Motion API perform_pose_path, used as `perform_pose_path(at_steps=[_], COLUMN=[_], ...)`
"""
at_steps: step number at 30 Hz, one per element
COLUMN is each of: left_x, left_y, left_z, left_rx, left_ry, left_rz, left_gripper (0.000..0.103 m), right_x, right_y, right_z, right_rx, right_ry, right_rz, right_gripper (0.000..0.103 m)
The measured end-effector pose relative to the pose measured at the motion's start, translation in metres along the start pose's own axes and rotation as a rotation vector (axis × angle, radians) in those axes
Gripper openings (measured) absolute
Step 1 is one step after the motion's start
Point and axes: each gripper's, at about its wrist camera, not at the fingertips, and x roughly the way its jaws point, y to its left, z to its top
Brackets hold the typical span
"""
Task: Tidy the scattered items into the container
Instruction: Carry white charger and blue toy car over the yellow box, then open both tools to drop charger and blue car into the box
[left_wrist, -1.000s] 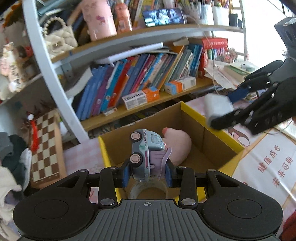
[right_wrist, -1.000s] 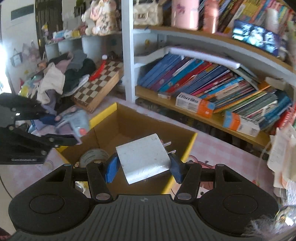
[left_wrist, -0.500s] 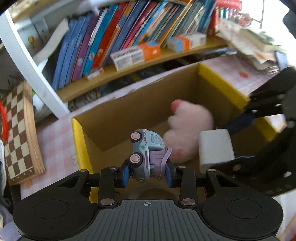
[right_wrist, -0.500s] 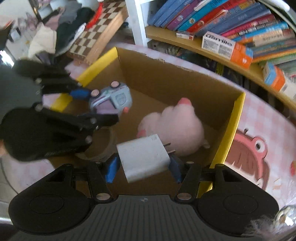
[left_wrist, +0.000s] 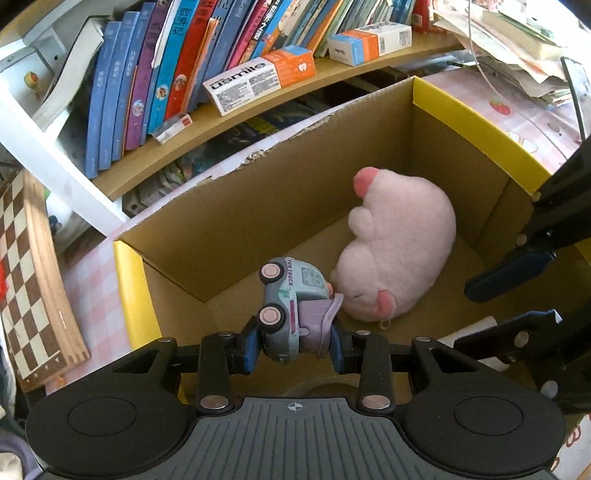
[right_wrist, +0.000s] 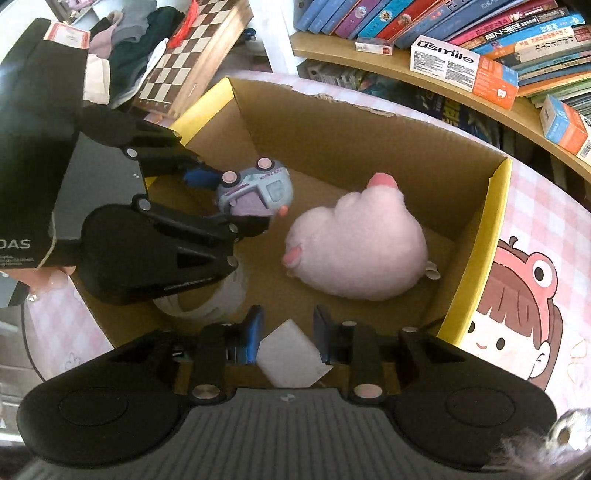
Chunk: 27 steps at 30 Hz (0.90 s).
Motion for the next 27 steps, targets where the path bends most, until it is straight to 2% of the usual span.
perform_pose_path(at_steps=[5,6,7,8,12,19,21,25,27], left_x=[-0.013,-0.015,-0.018,-0.02,-0.033,-0.087,-0.104,-0.14,-0.154], left_y=[0.002,0.003,0.003,0.003,0.005,0.007,0.004,-0.003,-0.009], left_z=[0.0,-0.001,-0.001,-0.001,-0.002,-0.02,-0.029,-0.058,-0.076], left_rx=[-0.032,-0.038,-0.045,-0.051,-0.076,-0.118,-0.126,-0.129,-0.135], left_ry=[-0.043,-0.052,-0.06,-0.069,-0.109,-0.241,-0.276,-0.344,-0.367], left_rz=[0.002,0.002,0.002,0.002,0.006,0.038,0.044,0.06,0.082], left_gripper=[0.04,0.043,0.051,0.056,0.056,0.061,0.062,0.077,0.079], right_x=[-0.002,-0.004,-0.006,-0.008,-0.025,-0.058,-0.069,-0.091,-0.102], right_y=[0.003,0.004,0.005,0.006,0.01,0.021,0.026,0.039,0.045], right_z=[-0.001,-0.002,-0.003,-0.004,-0.009,-0.023,-0.03,-0.045,-0.057], right_rx=[0.02,0.022,0.021,0.02,0.021,0.022,0.017,-0.004,-0.001], right_ry=[-0.025,-0.032,-0.04,-0.049,-0.103,-0.198,-0.222,-0.278,-0.313], right_rz=[0.003,0.0,-0.005,-0.01,-0.012,-0.024,-0.026,-0.042,-0.056], right_gripper=[0.028,0.028,0.029,0.029,0.029,0.029,0.029,0.029,0.029])
